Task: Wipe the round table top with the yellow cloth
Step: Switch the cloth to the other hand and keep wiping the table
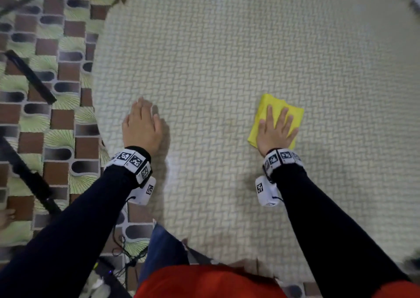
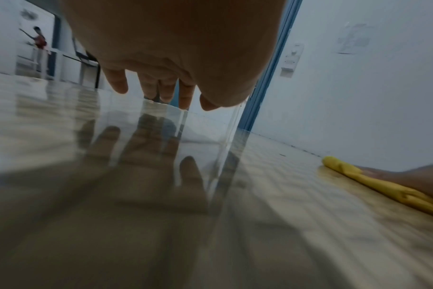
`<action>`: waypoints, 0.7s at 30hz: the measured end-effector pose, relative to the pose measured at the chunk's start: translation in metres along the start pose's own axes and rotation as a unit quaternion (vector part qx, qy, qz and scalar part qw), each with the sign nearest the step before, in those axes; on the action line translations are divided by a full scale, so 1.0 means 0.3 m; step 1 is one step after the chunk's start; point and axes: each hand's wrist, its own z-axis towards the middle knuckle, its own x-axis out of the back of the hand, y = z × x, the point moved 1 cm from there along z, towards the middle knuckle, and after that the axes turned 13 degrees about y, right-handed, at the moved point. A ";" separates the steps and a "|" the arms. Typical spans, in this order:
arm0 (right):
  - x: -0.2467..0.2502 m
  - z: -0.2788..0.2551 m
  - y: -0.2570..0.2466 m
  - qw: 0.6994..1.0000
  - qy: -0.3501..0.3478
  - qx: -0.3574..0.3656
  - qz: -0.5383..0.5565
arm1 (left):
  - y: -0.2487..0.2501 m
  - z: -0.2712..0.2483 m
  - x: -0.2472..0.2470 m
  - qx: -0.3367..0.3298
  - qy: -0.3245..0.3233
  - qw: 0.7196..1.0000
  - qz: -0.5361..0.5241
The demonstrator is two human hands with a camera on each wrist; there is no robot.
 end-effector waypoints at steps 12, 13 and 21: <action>-0.194 -0.515 -0.408 0.970 0.029 0.238 0.029 | -0.116 0.199 0.007 -0.145 -0.081 0.986 -0.022; -0.199 -0.561 -0.398 0.966 0.031 0.254 0.032 | -0.108 0.206 0.003 -0.154 -0.082 0.984 -0.024; -0.112 -0.596 -0.230 0.970 0.165 0.077 0.159 | 0.001 0.249 -0.017 -0.213 -0.110 0.970 -0.028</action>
